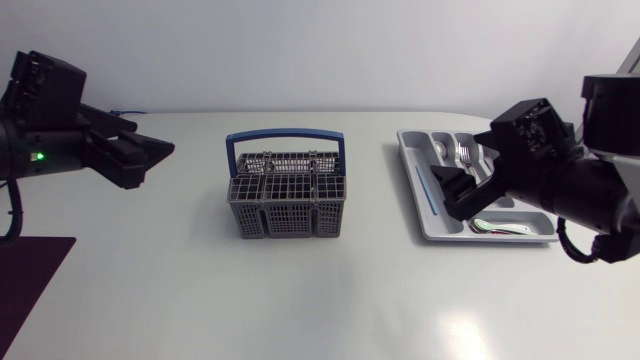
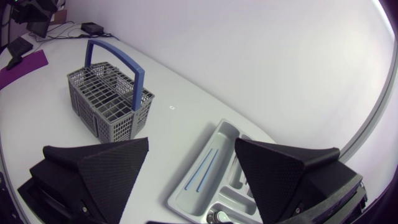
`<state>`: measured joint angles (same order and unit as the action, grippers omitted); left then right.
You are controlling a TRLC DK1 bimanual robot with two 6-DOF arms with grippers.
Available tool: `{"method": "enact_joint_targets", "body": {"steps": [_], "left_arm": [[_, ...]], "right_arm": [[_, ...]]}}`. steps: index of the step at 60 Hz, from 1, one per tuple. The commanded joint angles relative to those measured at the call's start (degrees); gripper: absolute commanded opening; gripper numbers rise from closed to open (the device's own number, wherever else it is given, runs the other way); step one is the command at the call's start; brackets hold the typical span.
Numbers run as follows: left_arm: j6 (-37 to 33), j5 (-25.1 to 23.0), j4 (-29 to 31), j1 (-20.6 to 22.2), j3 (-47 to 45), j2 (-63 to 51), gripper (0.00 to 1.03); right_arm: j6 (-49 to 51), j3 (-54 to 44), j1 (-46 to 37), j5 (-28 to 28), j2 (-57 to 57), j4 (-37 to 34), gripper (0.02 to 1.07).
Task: Unload the cutlery basket into the drawer organizer.
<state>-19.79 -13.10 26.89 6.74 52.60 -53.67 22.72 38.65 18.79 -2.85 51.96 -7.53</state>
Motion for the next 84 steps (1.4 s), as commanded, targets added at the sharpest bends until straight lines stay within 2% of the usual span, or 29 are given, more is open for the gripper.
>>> {"method": "enact_joint_targets", "body": {"steps": [1, 12, 39, 70, 84], "left_arm": [[1.9, 0.2, -0.5, -0.8, -2.9, 2.5, 0.98], [5.0, 0.2, -4.6, -2.6, -6.3, 8.7, 0.98], [5.6, 0.2, -4.3, -3.3, -13.3, 19.7, 0.98], [4.4, 0.5, -6.8, -5.7, -23.8, 35.0, 0.98], [8.3, 3.7, -11.9, -6.0, -31.3, 40.1, 0.98]], "right_arm": [[0.1, -2.5, -0.9, -1.0, -2.7, -1.3, 1.03], [1.0, -5.0, -2.1, -3.4, -9.8, -3.6, 1.03], [0.8, -10.2, -6.7, -3.8, -22.5, -6.9, 1.03], [-0.6, -17.6, -10.3, -3.9, -36.7, -6.2, 1.03], [-6.1, -22.9, -12.4, -2.2, -40.6, -2.7, 1.03]]}}
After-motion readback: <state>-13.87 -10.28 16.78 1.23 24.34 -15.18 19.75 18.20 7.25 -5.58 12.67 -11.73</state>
